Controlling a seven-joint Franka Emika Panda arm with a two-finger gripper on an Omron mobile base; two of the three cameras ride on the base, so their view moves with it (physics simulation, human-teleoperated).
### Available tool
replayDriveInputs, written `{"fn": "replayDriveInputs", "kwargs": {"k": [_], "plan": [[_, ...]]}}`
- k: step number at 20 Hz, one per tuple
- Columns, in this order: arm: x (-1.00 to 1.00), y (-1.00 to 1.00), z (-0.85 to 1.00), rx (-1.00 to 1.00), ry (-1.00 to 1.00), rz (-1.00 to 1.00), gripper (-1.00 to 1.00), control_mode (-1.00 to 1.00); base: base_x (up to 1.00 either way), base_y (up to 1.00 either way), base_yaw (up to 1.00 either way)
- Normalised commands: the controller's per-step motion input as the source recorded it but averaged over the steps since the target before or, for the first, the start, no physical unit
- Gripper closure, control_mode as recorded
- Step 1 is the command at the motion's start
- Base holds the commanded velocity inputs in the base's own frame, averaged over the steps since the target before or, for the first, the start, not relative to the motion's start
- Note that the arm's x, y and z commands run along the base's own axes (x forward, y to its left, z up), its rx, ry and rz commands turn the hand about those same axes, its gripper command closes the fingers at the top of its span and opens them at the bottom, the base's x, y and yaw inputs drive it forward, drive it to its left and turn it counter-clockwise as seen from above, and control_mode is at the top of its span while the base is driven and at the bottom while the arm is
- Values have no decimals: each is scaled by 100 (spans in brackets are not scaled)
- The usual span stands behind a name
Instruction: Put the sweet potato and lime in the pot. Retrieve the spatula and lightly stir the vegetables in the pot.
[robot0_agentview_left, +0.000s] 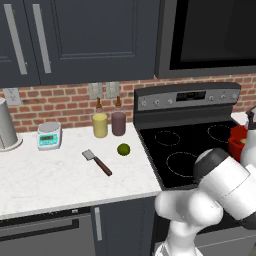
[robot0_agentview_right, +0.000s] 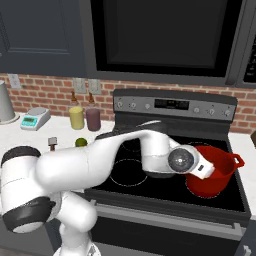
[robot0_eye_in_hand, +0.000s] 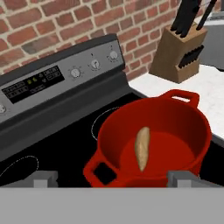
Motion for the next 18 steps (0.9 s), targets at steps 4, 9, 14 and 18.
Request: {"fn": "replayDriveInputs", "kwargs": {"k": [4, 9, 14, 18], "plan": [[-43, 100, 72, -9, 13, 20, -100, -100, 0, 0, 0], [-22, 100, 76, -8, 17, 22, -100, -100, 0, 0, 0], [-12, 100, 65, -7, 19, 23, -100, -100, 0, 0, 0], [-10, 100, 12, -15, 8, 24, -100, -100, 0, 0, 0]]}}
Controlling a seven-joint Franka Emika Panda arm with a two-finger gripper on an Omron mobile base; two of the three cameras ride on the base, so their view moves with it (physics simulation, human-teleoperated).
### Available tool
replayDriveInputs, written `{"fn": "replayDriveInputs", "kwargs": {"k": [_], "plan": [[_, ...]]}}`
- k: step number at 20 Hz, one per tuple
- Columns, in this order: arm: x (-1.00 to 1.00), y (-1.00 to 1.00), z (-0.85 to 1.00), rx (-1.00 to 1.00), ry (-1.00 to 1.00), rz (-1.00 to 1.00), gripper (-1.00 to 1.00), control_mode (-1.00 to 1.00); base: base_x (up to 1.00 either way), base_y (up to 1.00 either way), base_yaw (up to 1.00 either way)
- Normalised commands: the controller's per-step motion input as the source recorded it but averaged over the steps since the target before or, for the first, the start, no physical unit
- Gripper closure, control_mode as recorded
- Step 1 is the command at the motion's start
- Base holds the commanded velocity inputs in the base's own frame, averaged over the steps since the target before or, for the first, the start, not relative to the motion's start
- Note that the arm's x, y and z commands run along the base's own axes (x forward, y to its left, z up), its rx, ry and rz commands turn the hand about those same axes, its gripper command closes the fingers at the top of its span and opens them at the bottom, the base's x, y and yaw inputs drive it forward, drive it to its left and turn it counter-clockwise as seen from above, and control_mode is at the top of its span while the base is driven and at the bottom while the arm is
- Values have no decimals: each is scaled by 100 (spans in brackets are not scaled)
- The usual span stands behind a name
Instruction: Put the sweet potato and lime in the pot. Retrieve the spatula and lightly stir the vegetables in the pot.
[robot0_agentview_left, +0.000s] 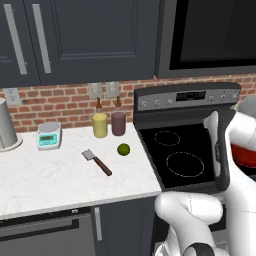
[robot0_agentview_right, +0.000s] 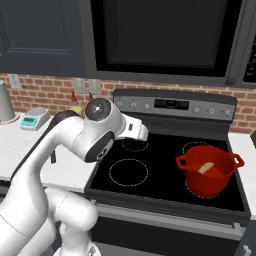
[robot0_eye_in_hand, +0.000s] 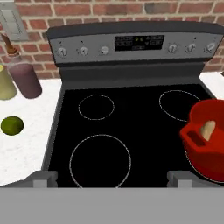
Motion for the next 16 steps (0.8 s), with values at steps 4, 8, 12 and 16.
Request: {"fn": "replayDriveInputs", "kwargs": {"k": [4, 8, 12, 16], "plan": [[-8, 100, -34, -19, 0, 22, -100, -100, 0, 0, 0], [7, 100, -48, -9, 0, 17, -100, -100, 0, 0, 0], [43, 97, -27, 0, 5, 8, -100, -100, 0, 0, 0], [46, 80, -11, 0, 11, 1, -100, -100, 0, 0, 0]]}}
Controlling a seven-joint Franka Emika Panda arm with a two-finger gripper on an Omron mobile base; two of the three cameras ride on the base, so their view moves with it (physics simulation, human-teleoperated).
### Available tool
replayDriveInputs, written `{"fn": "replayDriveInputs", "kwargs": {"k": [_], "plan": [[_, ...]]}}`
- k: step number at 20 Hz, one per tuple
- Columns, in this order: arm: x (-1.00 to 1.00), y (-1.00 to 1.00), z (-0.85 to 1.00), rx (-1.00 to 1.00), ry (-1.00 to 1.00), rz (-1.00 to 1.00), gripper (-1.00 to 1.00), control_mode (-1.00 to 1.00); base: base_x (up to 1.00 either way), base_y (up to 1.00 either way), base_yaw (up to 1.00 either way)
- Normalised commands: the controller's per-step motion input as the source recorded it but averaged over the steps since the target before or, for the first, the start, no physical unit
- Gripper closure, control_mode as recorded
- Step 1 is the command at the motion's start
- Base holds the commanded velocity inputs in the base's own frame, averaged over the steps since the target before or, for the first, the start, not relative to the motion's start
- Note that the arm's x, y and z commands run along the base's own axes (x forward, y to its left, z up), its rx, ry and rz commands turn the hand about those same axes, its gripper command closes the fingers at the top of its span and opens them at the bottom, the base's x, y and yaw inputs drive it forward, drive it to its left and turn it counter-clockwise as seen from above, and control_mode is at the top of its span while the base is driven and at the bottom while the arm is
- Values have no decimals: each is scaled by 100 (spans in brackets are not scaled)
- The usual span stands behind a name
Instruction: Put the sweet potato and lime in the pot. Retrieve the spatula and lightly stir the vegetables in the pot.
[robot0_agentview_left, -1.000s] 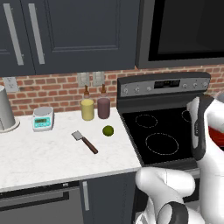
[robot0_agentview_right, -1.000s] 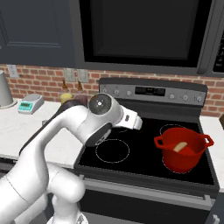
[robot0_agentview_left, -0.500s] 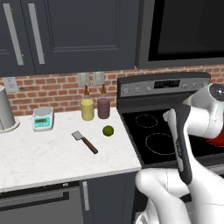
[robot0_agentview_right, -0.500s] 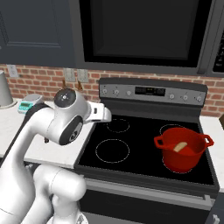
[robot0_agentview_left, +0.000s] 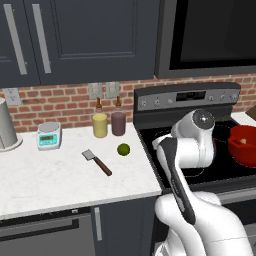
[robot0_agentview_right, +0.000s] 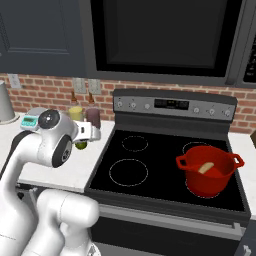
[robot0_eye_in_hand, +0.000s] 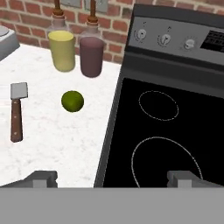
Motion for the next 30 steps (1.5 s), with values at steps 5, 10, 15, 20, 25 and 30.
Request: {"fn": "replayDriveInputs", "kwargs": {"k": [5, 10, 15, 20, 25, 30], "plan": [[38, 51, -9, 0, 14, -5, -100, -100, 0, 0, 0], [47, 36, -11, 0, 18, -8, -100, -100, 0, 0, 0], [32, 26, -31, 0, 14, -4, -100, -100, 0, 0, 0], [26, 23, -40, 1, 8, -1, -100, -100, 0, 0, 0], [31, 18, -38, 3, 2, 0, -100, -100, 0, 0, 0], [37, 13, -29, 1, 0, 0, -100, -100, 0, 0, 0]]}}
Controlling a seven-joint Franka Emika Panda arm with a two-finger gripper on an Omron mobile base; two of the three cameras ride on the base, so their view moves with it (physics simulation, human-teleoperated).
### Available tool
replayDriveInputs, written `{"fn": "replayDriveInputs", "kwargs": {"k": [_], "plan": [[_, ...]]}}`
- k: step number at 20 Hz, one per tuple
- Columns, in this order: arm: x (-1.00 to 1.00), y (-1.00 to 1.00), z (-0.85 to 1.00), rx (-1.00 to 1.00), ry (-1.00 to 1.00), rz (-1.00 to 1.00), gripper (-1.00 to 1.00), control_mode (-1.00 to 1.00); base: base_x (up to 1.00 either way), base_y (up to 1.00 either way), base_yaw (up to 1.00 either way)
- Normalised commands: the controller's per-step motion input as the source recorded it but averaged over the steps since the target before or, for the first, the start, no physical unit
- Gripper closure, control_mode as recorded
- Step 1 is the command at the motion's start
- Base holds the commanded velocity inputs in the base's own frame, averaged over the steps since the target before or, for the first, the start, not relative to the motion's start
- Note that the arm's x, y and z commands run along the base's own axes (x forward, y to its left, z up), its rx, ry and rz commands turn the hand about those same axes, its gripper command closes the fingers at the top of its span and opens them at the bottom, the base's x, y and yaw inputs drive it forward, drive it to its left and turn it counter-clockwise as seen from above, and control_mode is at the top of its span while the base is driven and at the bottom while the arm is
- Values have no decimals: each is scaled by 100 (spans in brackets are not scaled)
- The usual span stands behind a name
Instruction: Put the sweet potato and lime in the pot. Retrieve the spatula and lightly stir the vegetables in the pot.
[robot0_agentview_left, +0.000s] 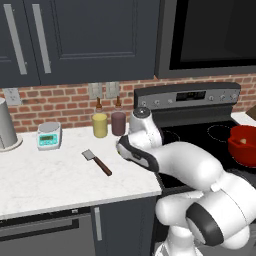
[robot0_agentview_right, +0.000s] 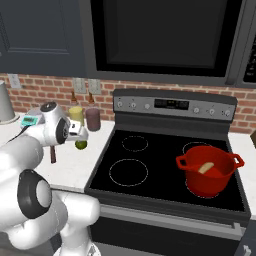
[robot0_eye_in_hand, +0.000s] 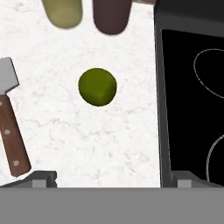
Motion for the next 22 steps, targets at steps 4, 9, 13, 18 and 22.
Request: {"fn": "replayDriveInputs", "kwargs": {"k": [4, 9, 13, 18, 22], "plan": [[39, 13, -27, 1, 0, 0, -100, -100, 0, 0, 0], [36, 7, -24, 1, 0, 0, -100, -100, 0, 0, 0], [44, 1, -16, 3, 3, 0, -100, -100, 0, 0, 0], [44, 0, -17, 1, 6, -1, -100, -100, 0, 0, 0], [39, 1, -21, 1, 8, -1, -100, -100, 0, 0, 0]]}}
